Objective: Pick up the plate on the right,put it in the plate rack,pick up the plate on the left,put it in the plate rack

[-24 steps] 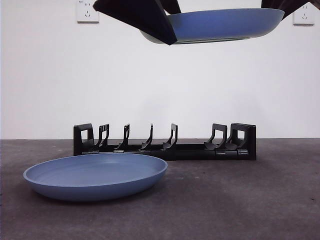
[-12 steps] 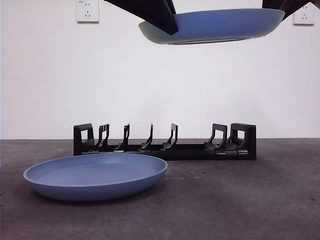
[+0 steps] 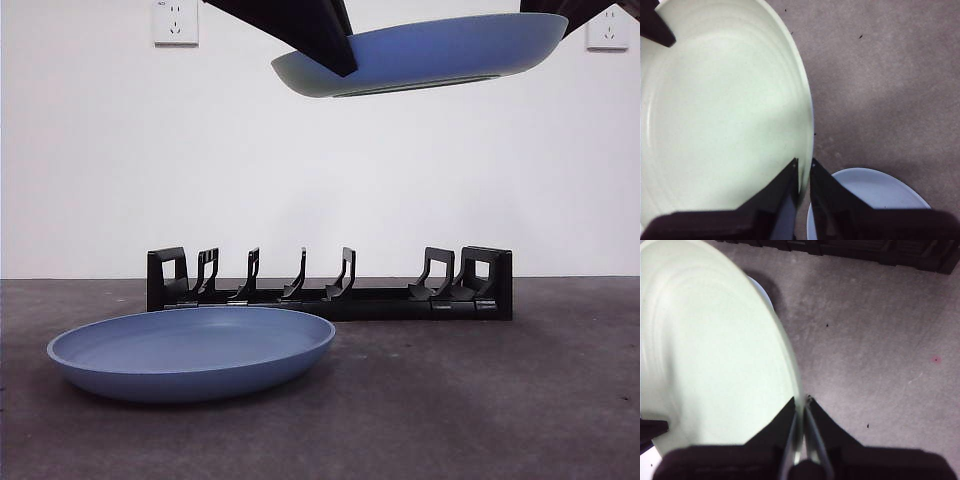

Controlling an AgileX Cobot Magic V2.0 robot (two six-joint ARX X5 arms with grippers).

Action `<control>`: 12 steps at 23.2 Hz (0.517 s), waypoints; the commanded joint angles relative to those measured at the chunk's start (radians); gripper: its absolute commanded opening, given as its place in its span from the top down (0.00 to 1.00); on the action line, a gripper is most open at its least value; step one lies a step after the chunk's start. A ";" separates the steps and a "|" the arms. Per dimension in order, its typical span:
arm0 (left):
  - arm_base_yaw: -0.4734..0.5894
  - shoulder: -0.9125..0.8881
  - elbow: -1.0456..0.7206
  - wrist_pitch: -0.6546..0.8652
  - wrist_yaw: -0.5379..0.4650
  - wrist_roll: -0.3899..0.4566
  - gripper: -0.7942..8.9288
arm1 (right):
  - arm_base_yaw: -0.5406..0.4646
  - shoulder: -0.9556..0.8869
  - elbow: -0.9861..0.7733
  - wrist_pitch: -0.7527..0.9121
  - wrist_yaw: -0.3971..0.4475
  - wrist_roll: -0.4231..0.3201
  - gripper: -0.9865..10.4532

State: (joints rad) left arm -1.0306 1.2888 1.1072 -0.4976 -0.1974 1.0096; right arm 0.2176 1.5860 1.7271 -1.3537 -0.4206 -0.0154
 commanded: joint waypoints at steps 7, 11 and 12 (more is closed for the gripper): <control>0.004 0.002 0.002 -0.013 -0.013 -0.088 0.93 | -0.001 -0.004 0.003 0.027 -0.011 0.013 0.74; 0.004 0.002 0.002 -0.013 -0.009 -0.119 0.93 | -0.001 -0.006 0.003 0.050 -0.011 0.015 0.63; 0.004 0.002 0.002 -0.012 -0.005 -0.127 0.93 | -0.001 -0.007 0.003 0.058 -0.011 0.015 0.63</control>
State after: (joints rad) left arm -1.0298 1.2900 1.1072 -0.5243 -0.1947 0.9279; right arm 0.2180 1.5841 1.7298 -1.2972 -0.4370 -0.0063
